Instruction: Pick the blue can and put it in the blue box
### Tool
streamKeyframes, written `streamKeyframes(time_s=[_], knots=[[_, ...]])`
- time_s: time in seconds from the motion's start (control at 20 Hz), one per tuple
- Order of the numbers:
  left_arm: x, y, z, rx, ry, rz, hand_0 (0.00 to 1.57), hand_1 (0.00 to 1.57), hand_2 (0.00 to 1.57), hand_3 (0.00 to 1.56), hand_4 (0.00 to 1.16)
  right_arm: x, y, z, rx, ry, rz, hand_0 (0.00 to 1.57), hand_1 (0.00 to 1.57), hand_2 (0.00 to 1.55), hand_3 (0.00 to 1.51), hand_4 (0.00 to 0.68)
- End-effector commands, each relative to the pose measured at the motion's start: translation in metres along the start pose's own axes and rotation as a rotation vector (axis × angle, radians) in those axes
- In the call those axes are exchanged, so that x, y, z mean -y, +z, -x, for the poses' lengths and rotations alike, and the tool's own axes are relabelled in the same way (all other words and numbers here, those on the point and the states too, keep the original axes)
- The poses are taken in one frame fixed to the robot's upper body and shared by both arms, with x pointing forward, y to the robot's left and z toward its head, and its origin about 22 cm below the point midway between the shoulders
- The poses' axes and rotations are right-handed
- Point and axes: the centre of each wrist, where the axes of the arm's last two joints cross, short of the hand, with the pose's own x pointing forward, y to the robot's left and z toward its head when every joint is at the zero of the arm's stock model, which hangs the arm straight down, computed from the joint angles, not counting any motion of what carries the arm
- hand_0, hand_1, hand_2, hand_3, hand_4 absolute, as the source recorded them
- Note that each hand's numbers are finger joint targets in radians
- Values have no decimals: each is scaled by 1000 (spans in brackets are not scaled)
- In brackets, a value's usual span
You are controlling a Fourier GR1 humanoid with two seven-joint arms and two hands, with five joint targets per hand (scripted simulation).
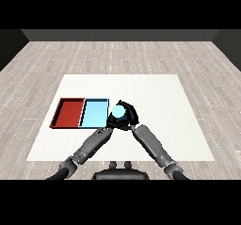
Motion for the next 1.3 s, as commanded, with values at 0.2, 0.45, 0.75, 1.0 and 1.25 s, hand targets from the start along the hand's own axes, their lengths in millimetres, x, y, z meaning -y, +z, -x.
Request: streamKeyframes(time_s=[0.2,0.45,0.75,1.0,1.25], knots=[[16,6,2,-46,15,-123,0,0,387,0,775,-20,-4,-17,9,-21,-18,1448,1448,1456,1365,511],[10,-14,-5,-87,-59,-167,1571,1571,1571,1472,1134,-7,-13,-18,27,-51,-20,1426,1426,1461,1378,529],[7,-7,1,-52,-78,-172,1571,1571,1554,1463,1138,1,0,1,6,-24,-20,1424,1424,1456,1374,531],[5,-15,-10,-35,-112,-184,1571,1571,1554,1464,1140,-11,-5,-16,-14,-25,3,1097,1097,1188,1033,400],[6,-11,-7,-33,-105,-191,1571,1571,1559,1466,1138,-6,-4,-6,-13,47,2,0,0,0,0,0]])
